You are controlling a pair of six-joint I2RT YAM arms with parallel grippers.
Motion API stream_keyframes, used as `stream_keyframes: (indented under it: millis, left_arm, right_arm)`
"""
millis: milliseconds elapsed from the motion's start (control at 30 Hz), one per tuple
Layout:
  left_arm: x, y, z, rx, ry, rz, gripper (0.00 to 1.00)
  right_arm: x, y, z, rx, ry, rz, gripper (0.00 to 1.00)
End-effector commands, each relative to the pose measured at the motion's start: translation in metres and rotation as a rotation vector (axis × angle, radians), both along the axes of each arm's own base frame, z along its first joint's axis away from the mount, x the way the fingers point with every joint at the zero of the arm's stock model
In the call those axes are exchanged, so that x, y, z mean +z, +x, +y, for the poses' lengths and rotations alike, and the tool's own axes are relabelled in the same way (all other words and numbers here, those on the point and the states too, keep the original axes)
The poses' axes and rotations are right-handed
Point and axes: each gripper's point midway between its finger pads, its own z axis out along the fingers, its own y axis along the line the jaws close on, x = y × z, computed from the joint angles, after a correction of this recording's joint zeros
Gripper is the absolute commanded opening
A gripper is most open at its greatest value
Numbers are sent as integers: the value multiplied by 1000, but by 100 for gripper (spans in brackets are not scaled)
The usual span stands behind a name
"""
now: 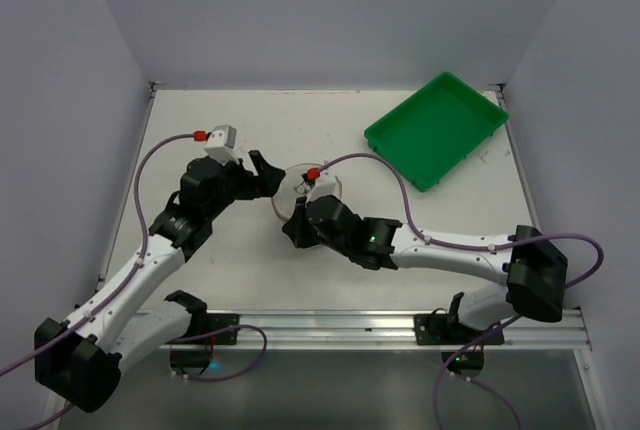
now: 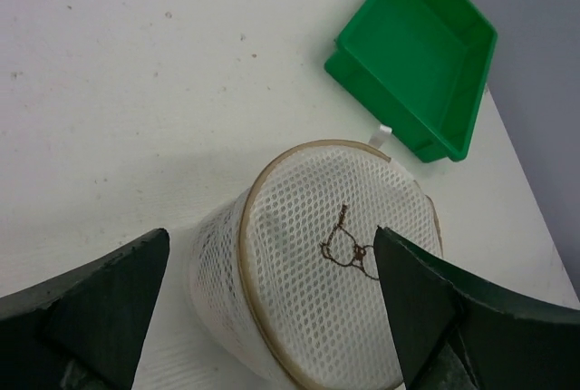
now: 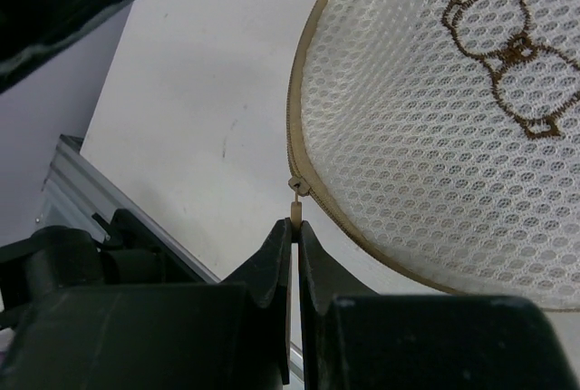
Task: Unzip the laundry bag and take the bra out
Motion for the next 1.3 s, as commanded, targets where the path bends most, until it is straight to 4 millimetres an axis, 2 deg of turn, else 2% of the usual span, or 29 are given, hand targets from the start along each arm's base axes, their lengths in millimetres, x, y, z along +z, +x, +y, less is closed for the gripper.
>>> stream_keyframes:
  millis: [0, 133, 333, 433, 467, 533, 567, 633, 667, 867, 900, 1000, 1133, 1200, 1267]
  left_arm:
    - [-15, -19, 13, 53, -14, 82, 98]
    - [-25, -34, 5, 4, -70, 125, 93]
    - [-39, -51, -26, -123, -140, 205, 78]
    - [-40, -47, -26, -115, -130, 198, 60]
    - [-38, -45, -25, -108, -122, 186, 48]
    - [-40, -40, -23, -89, -106, 183, 34]
    - [-36, -38, -23, -89, -102, 172, 18]
    - [-35, -33, -24, -83, -91, 166, 3]
    - [-35, -30, -23, -76, -84, 163, 0]
    - [-22, -7, -25, -91, -6, 76, 0]
    - [-27, -4, -26, -94, 16, 86, 0]
    - [-27, 9, -29, -114, 79, 59, 0]
    - [-22, 25, -31, -141, 156, 17, 0]
    - [-14, 33, -32, -149, 173, -9, 0]
    - [-5, 39, -32, -145, 166, -28, 13]
  right_arm:
    - [35, 13, 18, -5, 101, -50, 0]
    - [27, 12, 19, 2, 92, -38, 0]
    - [23, 11, 12, -10, 83, -38, 0]
    - [26, 10, 6, -14, 79, -46, 0]
    - [28, 8, 1, -16, 77, -46, 0]
    - [23, 5, -6, -17, 68, -39, 0]
    - [26, 3, -11, -17, 74, -41, 0]
    - [20, 0, -20, -21, 61, -38, 0]
    - [13, -2, -27, -26, 33, -31, 0]
    - [10, -12, -54, -40, 15, -21, 0]
    - [6, -16, -57, -32, 13, -10, 0]
    - [3, -20, -60, -27, 32, 6, 0]
    - [0, -22, -51, -3, 32, 19, 0]
    - [7, -20, -42, 11, 54, 13, 0]
    - [7, -19, -33, 29, 57, 13, 0]
